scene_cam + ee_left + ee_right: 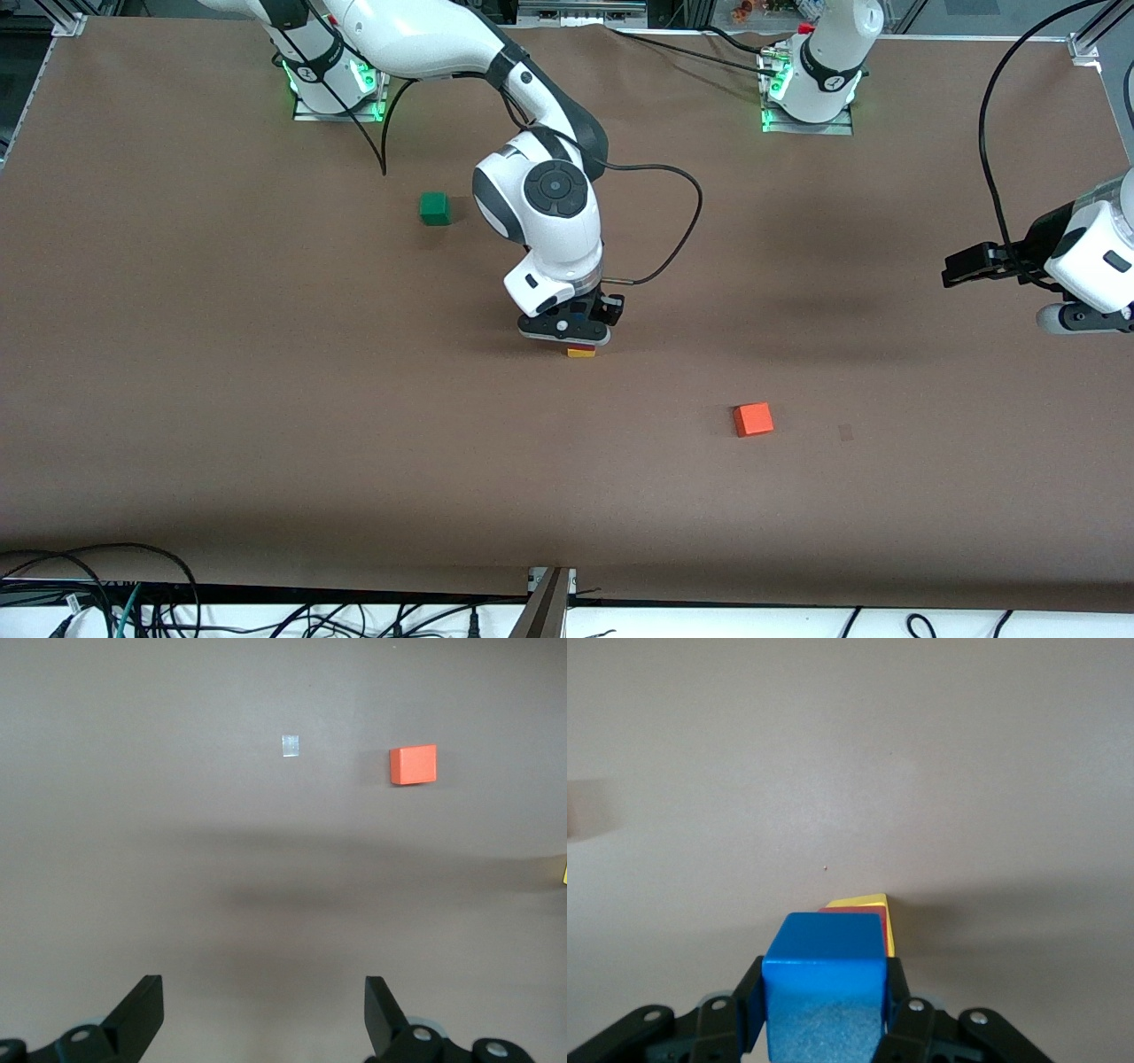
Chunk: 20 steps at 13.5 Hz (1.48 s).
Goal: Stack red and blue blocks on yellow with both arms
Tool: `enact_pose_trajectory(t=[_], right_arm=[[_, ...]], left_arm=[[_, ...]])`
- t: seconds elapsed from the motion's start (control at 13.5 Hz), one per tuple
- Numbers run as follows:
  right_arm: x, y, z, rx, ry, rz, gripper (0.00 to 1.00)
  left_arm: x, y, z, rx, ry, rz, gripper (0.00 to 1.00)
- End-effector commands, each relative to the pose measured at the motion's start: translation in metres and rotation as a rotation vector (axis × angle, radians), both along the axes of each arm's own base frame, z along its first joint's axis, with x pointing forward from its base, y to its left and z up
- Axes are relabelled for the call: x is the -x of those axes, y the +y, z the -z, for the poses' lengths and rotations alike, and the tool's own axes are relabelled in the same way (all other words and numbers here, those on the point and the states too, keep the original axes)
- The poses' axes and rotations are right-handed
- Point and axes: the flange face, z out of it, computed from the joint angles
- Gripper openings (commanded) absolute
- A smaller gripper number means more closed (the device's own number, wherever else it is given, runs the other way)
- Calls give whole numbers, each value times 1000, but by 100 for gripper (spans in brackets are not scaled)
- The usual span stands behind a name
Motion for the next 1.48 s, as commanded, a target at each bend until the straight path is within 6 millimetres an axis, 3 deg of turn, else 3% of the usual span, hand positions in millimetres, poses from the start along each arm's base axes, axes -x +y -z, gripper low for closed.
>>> enact_pose_trajectory(t=[0.0,0.81,1.03,1.33,1.4], right_arm=[[3,6,-2,12,-9,-4,41],[4,4,7,39,-10,-12,41],[5,4,15,47,-3,-12,45],[3,3,15,45,-4,-8,62],[3,3,15,45,-4,-6,85]], left_arm=[[3,-1,-4,-11,-13,11,100],[2,6,-2,-6,-12,11,100],[2,6,-2,-6,-12,12,100],[2,5,-2,-6,-12,12,100],[2,4,-2,-6,-12,15,100]])
